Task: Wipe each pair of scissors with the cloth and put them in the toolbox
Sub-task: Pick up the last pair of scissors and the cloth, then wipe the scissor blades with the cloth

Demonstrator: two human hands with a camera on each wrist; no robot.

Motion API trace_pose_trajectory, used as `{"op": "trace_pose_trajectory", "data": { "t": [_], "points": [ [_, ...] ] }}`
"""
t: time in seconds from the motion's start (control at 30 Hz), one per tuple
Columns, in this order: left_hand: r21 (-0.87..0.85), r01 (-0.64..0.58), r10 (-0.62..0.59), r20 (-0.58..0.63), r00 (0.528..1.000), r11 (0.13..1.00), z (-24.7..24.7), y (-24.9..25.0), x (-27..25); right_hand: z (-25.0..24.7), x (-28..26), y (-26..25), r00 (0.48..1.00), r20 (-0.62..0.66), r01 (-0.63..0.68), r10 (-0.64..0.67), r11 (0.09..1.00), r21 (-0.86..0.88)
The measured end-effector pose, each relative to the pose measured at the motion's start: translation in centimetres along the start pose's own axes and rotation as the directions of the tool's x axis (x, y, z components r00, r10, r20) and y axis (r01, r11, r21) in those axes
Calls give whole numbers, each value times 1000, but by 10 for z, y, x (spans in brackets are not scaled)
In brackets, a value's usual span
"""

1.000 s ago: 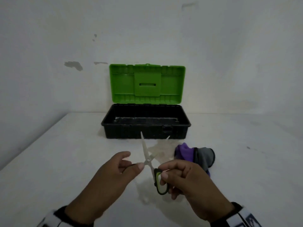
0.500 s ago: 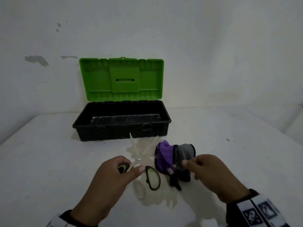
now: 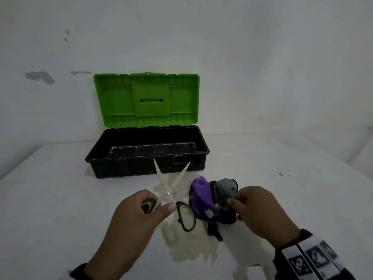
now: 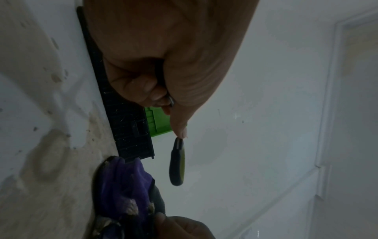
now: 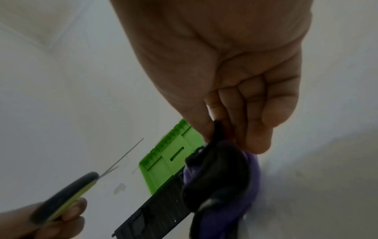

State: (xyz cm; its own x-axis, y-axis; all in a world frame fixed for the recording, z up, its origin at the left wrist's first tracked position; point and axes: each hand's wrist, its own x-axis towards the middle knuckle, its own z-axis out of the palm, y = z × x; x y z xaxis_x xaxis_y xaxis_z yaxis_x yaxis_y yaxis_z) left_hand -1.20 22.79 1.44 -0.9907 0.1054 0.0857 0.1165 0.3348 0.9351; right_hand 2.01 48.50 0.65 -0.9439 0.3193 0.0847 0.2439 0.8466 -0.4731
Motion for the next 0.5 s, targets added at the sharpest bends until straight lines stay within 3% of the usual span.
{"op": "trace_pose_trajectory", "data": {
  "t": [0.1, 0.2, 0.33, 0.4, 0.5],
  "points": [
    [-12, 10, -10, -8, 1000, 1000, -4, 4, 1, -13, -3, -9, 978, -155, 135, -143, 989, -57],
    [19, -26, 26, -24, 999, 999, -7, 9, 0, -22, -3, -20, 947, -280, 234, -157, 935, 266],
    [87, -89, 93, -42, 995, 992, -12, 16, -1, -28, -2, -40, 959, -260, 257, -115, 742, 620],
    [101, -112, 118, -49, 992, 989, -15, 19, 0, -28, -2, -52, 959, -256, 270, -123, 679, 682],
    [147, -147, 157, -56, 986, 978, -20, 22, 1, -24, -1, -66, 955, -247, 295, -168, 655, 696]
  ]
}}
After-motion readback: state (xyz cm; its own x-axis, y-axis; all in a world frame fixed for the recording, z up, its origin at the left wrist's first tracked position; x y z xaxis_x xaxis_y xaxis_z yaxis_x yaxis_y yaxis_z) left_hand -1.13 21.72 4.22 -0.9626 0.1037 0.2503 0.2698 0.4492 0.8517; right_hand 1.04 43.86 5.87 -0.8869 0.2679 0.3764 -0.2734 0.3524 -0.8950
